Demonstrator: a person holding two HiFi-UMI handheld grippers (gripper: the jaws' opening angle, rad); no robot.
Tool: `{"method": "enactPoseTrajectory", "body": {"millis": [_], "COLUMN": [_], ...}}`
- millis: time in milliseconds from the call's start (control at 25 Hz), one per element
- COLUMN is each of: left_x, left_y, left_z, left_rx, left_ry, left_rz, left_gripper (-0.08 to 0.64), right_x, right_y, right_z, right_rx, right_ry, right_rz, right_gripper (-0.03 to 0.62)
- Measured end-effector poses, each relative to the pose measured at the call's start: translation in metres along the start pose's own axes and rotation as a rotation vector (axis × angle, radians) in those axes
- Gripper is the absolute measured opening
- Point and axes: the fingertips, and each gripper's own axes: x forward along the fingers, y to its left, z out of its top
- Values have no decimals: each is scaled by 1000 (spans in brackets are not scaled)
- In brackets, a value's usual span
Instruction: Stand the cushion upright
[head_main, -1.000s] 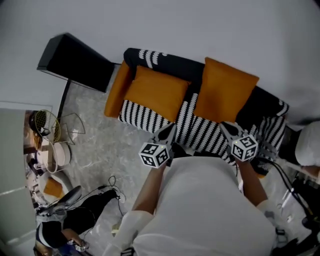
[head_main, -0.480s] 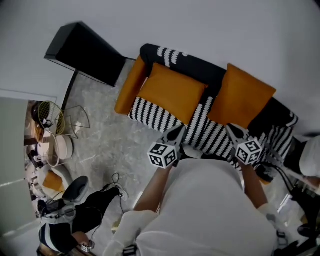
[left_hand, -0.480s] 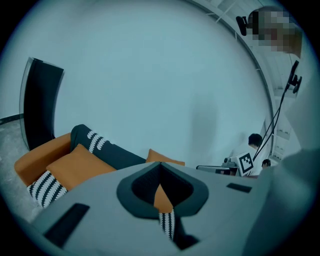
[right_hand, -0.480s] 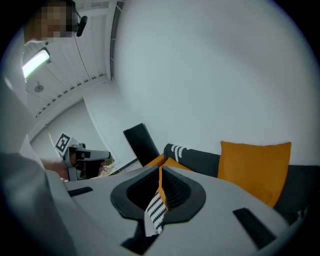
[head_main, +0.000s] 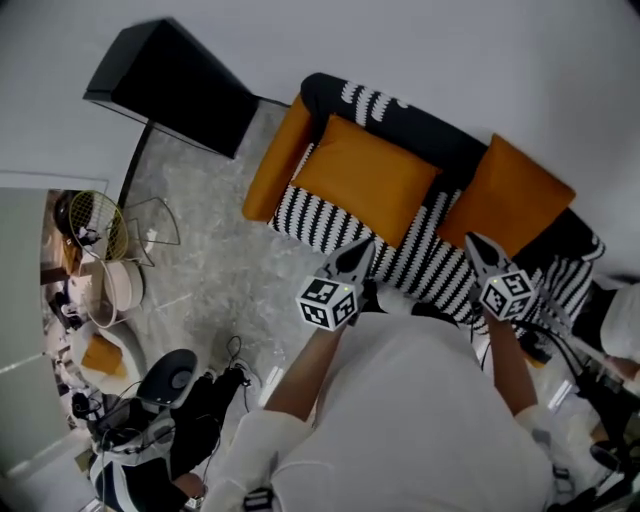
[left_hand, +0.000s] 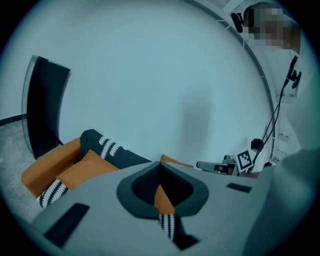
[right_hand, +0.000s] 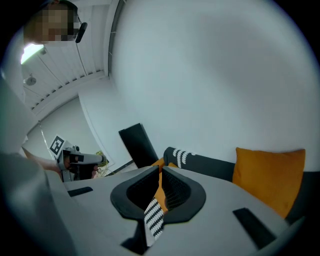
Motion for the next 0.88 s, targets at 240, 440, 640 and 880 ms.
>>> {"method": "enactPoseTrajectory", "body": {"millis": [240, 440, 640, 880], "left_x": [-12, -15, -10, 6], "left_y": [46, 84, 112, 153], "left_z": [-4, -5, -12, -16], "left_rx": [-18, -76, -145, -210], "left_ry": [15, 22, 37, 42], "left_rz": [42, 77, 79, 112], "left_gripper": [2, 2, 33, 41], "right_x": [48, 92, 127, 172], "right_y": [18, 32, 28, 16], "right_z": [3, 11, 12, 3], "right_rx": [-34, -78, -77, -103], "right_ry": [44, 104, 155, 209], "right_rz": [20, 48, 50, 58], "right_gripper": [41, 43, 59, 97]}}
